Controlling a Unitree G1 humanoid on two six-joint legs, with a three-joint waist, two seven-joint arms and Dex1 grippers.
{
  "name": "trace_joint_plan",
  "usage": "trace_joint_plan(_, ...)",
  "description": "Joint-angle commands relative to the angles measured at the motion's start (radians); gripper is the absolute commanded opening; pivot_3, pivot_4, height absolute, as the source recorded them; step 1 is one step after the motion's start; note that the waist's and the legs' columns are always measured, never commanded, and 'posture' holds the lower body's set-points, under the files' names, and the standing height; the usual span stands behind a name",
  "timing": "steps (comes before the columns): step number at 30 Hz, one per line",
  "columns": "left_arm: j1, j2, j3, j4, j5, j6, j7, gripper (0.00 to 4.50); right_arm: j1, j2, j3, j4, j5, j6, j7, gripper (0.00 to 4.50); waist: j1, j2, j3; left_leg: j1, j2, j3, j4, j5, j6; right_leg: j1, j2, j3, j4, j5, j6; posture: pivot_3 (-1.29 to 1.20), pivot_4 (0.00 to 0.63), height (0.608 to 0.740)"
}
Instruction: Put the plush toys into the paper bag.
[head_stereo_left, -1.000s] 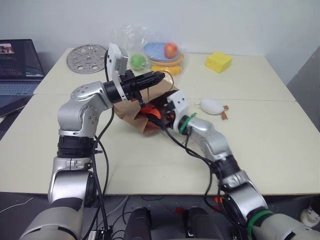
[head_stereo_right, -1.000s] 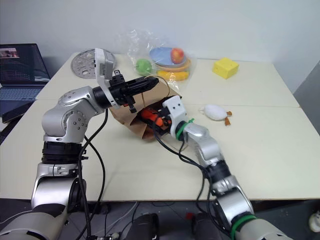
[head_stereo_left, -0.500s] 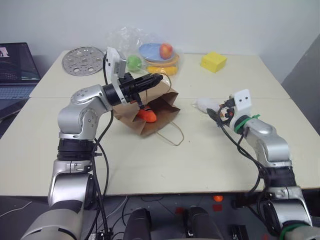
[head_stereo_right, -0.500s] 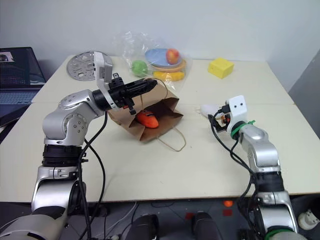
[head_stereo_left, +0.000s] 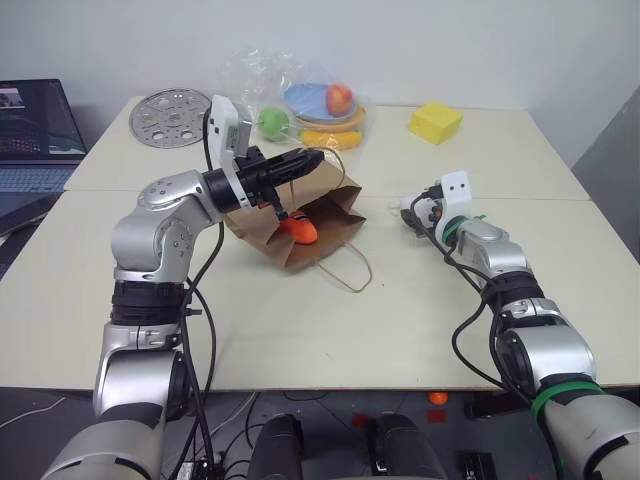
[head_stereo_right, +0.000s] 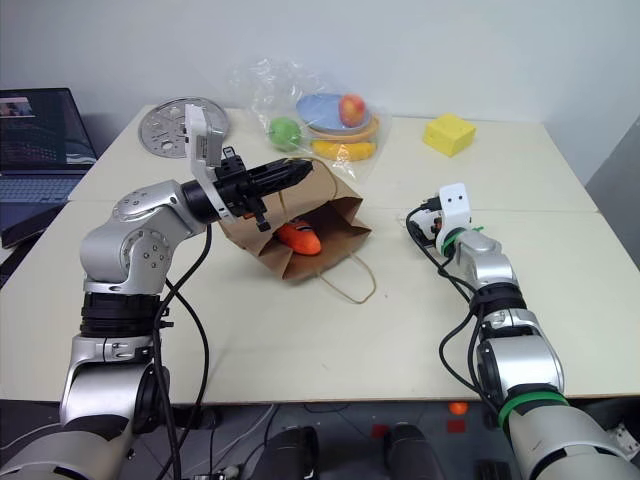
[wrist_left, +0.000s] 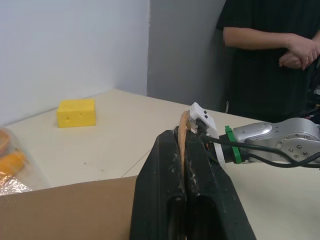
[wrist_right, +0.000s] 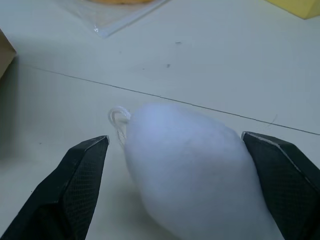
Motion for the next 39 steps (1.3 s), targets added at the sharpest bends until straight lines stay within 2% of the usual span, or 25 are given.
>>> trace_joint_plan(1, -0.004, 0.019, 0.027, -0.049, -0.020, 0.002, 0.008, 0.00, -0.021, -0.012, 0.024, 0.019, -0.042, -0.040, 0.012, 3.62, -0.001, 0.000, 0.000, 0.000, 0.000, 0.000, 0.000, 0.000, 0.000, 0.000, 0.000, 0.000, 0.000, 0.000, 0.000, 0.00, 0.150, 0.740)
trace_joint_plan(3, -0.002, 0.018, 0.024, -0.049, -0.019, 0.000, 0.010, 0.00, -0.013, -0.024, 0.055, 0.023, -0.081, -0.055, 0.018, 3.16, -0.001, 0.000, 0.000, 0.000, 0.000, 0.000, 0.001, 0.000, 0.000, 0.000, 0.000, 0.000, 0.001, 0.000, 0.000, 0.00, 0.150, 0.740)
trace_joint_plan(6, -0.005, 0.013, 0.022, -0.048, -0.018, -0.001, 0.013, 0.00, -0.007, -0.036, 0.066, 0.028, -0.103, -0.081, 0.008, 2.01, -0.001, 0.000, 0.000, 0.000, 0.000, 0.000, 0.001, 0.000, 0.000, 0.000, 0.000, 0.000, 0.001, 0.000, 0.000, 0.00, 0.150, 0.740)
trace_joint_plan(10, -0.012, 0.008, 0.017, -0.036, -0.015, -0.007, 0.011, 0.00, -0.001, -0.044, 0.050, 0.030, -0.093, -0.093, 0.017, 0.70, 0.000, 0.000, 0.000, 0.000, 0.000, 0.000, 0.001, 0.000, 0.000, 0.000, 0.000, 0.000, 0.001, 0.000, 0.000, 0.00, 0.150, 0.740)
trace_joint_plan(13, -0.015, 0.005, 0.014, -0.029, -0.012, -0.011, 0.007, 0.00, 0.016, -0.055, 0.036, -0.018, -0.076, -0.093, 0.030, 0.05, 0.001, 0.000, 0.000, 0.000, 0.000, 0.000, 0.001, 0.000, 0.000, 0.001, 0.000, 0.000, 0.000, 0.000, 0.000, 0.00, 0.150, 0.740)
trace_joint_plan(17, -0.018, -0.001, 0.013, -0.021, -0.012, -0.015, 0.007, 0.00, 0.073, -0.062, 0.017, -0.212, -0.031, -0.054, 0.080, 0.02, 0.002, 0.000, 0.000, 0.000, 0.000, 0.000, 0.001, 0.000, 0.000, 0.000, 0.000, 0.000, 0.000, 0.000, 0.000, 0.00, 0.150, 0.740)
trace_joint_plan(21, -0.026, -0.007, 0.019, -0.005, -0.011, -0.018, 0.013, 0.00, 0.292, -0.092, 0.049, -0.874, 0.127, 0.296, 0.178, 0.02, 0.005, 0.001, 0.000, 0.000, 0.000, -0.001, 0.001, 0.000, 0.000, 0.000, 0.000, -0.001, 0.002, 0.000, 0.001, 0.00, 0.150, 0.740)
trace_joint_plan(22, -0.025, -0.007, 0.019, -0.006, -0.011, -0.017, 0.011, 0.00, 0.327, -0.097, 0.054, -0.984, 0.159, 0.374, 0.182, 0.02, 0.004, 0.001, 0.000, -0.001, 0.000, -0.001, 0.000, 0.000, 0.000, -0.001, 0.000, -0.001, 0.002, -0.001, 0.001, 0.00, 0.150, 0.740)
trace_joint_plan(27, -0.034, -0.009, 0.020, -0.004, -0.016, -0.011, 0.008, 0.00, 0.408, -0.077, 0.080, -1.288, 0.274, 0.656, 0.149, 0.02, 0.000, 0.001, 0.000, 0.000, 0.001, -0.002, 0.000, 0.000, -0.001, 0.000, 0.001, -0.002, 0.002, -0.001, 0.001, 0.00, 0.150, 0.740)
trace_joint_plan(31, -0.040, -0.007, 0.017, -0.020, -0.039, 0.012, -0.016, 0.00, 0.365, 0.058, 0.148, -1.279, 0.250, 0.711, 0.045, 0.02, 0.000, 0.001, 0.000, 0.001, 0.002, -0.001, 0.002, 0.000, -0.001, 0.000, 0.001, -0.001, 0.002, 0.000, -0.001, 0.00, 0.150, 0.740)
trace_joint_plan(34, -0.045, -0.008, 0.015, -0.020, -0.040, 0.015, -0.014, 0.00, 0.328, 0.100, 0.160, -1.216, 0.228, 0.699, 0.020, 0.02, 0.001, 0.001, 0.000, 0.001, 0.001, 0.000, 0.003, 0.000, -0.001, 0.000, 0.000, -0.001, 0.002, 0.000, -0.002, 0.00, 0.150, 0.740)
trace_joint_plan(39, -0.051, -0.006, 0.011, -0.039, -0.059, 0.039, -0.031, 0.00, 0.227, 0.190, 0.191, -0.969, 0.173, 0.589, -0.010, 0.02, 0.004, 0.000, 0.000, 0.000, 0.000, 0.001, 0.004, 0.000, 0.000, 0.001, -0.001, 0.000, 0.000, 0.001, -0.001, 0.00, 0.150, 0.740)
